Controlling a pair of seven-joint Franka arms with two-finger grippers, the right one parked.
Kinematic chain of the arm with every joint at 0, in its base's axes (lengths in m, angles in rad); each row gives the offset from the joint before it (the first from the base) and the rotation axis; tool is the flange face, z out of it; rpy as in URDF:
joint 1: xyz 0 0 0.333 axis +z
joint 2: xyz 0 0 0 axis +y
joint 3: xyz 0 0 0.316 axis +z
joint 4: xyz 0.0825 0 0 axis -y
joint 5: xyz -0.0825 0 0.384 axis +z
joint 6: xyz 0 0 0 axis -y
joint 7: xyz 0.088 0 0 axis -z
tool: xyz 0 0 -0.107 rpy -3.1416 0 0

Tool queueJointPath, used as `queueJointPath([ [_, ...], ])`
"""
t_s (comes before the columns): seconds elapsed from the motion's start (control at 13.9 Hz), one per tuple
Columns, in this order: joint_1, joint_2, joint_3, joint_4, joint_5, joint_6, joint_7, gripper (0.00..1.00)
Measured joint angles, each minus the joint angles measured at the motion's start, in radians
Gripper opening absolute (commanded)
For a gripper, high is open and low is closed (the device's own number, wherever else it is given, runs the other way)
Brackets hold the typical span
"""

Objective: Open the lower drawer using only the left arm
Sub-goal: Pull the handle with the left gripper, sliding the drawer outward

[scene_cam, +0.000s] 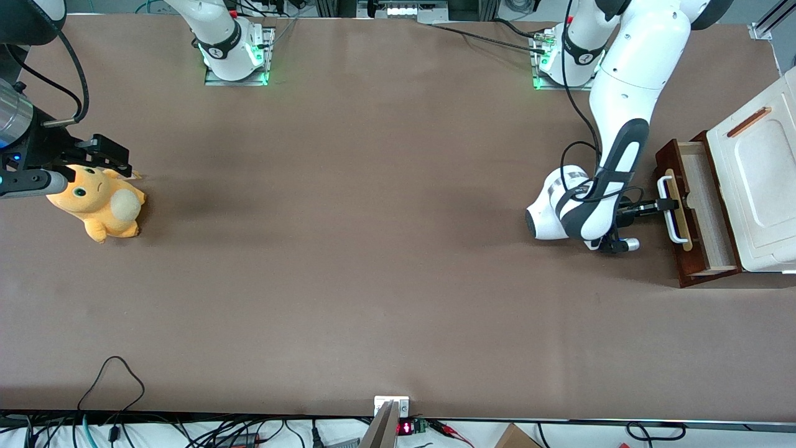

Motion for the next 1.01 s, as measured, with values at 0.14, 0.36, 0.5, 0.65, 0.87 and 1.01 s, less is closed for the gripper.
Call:
queueJointPath([
  [0.14,-0.004,0.000,0.000,0.000,-0.004,-0.002,0.000,0.19],
  [0.36,-0.016,0.000,0.000,0.000,-0.013,-0.005,-0.001,0.19],
  [0.5,-0.024,0.000,0.000,0.001,-0.025,-0.010,-0.008,0.19],
  [0.65,-0.028,0.000,0.000,0.001,-0.027,-0.011,-0.011,0.19],
  [0.87,-0.030,0.000,0.000,0.001,-0.028,-0.012,-0.013,0.19],
  [1.01,-0.032,0.001,0.000,0.001,-0.029,-0.013,-0.015,0.19],
])
